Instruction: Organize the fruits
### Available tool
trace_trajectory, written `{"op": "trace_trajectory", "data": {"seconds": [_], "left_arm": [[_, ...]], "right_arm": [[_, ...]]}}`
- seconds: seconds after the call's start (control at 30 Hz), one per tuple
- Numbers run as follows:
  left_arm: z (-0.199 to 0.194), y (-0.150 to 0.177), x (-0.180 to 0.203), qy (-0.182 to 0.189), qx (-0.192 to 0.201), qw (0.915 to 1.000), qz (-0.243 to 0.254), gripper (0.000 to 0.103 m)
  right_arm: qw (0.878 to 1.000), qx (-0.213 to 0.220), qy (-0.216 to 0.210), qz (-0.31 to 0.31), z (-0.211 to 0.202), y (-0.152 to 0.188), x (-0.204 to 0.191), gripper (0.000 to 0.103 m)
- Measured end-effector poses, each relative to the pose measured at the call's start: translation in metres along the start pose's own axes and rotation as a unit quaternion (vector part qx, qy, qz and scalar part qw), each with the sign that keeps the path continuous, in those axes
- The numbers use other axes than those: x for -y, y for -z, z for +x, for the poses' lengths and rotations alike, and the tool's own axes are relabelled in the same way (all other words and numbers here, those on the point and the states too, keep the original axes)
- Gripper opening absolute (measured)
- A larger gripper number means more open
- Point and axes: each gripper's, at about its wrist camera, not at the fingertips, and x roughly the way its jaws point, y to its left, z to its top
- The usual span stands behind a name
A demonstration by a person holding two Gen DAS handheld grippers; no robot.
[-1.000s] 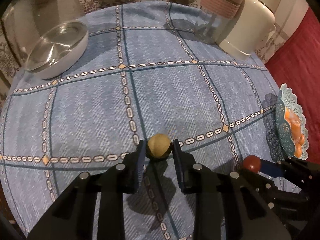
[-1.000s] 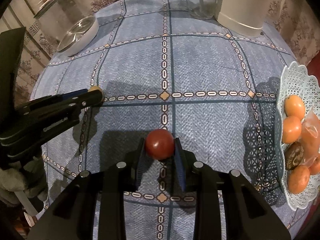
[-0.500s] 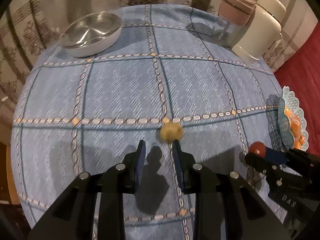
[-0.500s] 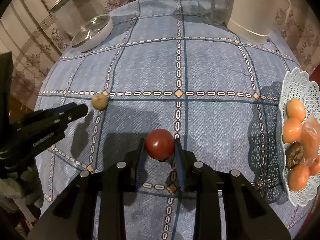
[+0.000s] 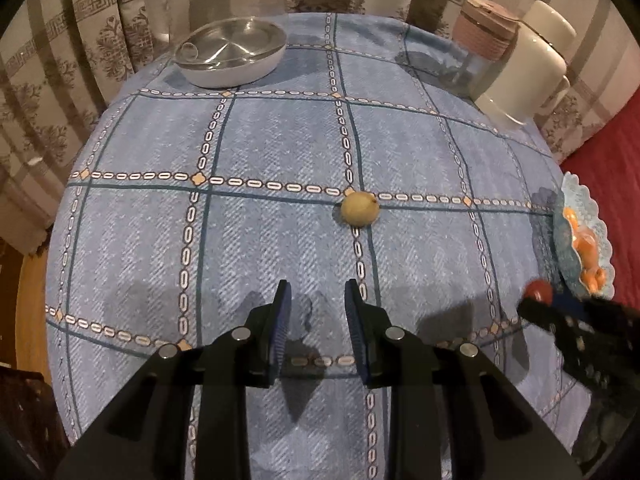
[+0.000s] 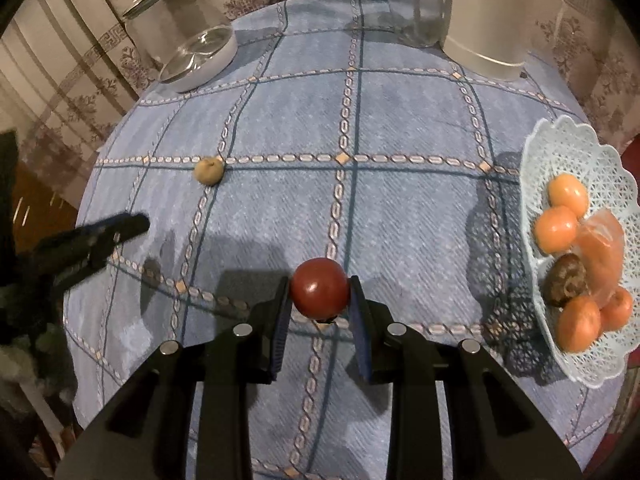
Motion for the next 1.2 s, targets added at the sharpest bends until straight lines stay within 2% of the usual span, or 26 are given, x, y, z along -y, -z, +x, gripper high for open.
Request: {"op": "trace_trajectory", "data": {"seconds": [0.03, 0.07, 0.1, 0.13, 0.2, 0.5, 0.63, 0.77, 0.93, 1.2], "left_arm": [[0.003, -0.003, 0.002, 0.005, 0.000, 1.0000, -0.004, 0.029], [0.006, -0.007, 0.004, 0.008, -0.001, 0.9999, -0.008, 0.035], [0.010, -0.010, 0.005, 0.009, -0.002, 0.9999, -0.011, 0.048], [0.015, -0.015, 0.007, 0.008, 0.003, 0.9999, -0.015, 0.052], [0.022, -0.022, 0.012, 0.006, 0.005, 0.9999, -0.010, 0.053], [0.064, -0.046, 0.022, 0.011, -0.013, 0.9995, 0.026, 0.051], [0.069, -0.050, 0.023, 0.008, -0.011, 0.9993, 0.036, 0.043], [0.070, -0.053, 0.024, 0.015, -0.011, 0.9988, 0.045, 0.029], [0.066, -0.049, 0.024, 0.009, -0.010, 0.9987, 0.048, 0.029], [0.040, -0.034, 0.021, -0.030, 0.001, 0.9983, 0.050, 0.029]], "right_arm": [[1.000, -0.001, 0.001, 0.000, -0.001, 0.002, 0.002, 0.029], [1.000, -0.002, 0.003, 0.001, -0.004, 0.005, 0.004, 0.029], [1.000, -0.003, 0.004, 0.001, -0.005, 0.007, 0.005, 0.029], [1.000, -0.004, 0.006, 0.001, -0.006, 0.011, 0.006, 0.029], [1.000, -0.006, 0.008, 0.004, -0.007, 0.016, 0.009, 0.029], [0.999, -0.016, 0.021, 0.030, -0.006, 0.026, 0.016, 0.029], [0.999, -0.015, 0.021, 0.035, -0.005, 0.024, 0.015, 0.029], [0.999, -0.016, 0.020, 0.032, -0.002, 0.021, 0.013, 0.029], [0.999, -0.015, 0.016, 0.023, -0.001, 0.018, 0.009, 0.029], [1.000, -0.015, 0.005, 0.004, -0.002, 0.013, 0.004, 0.029]]}}
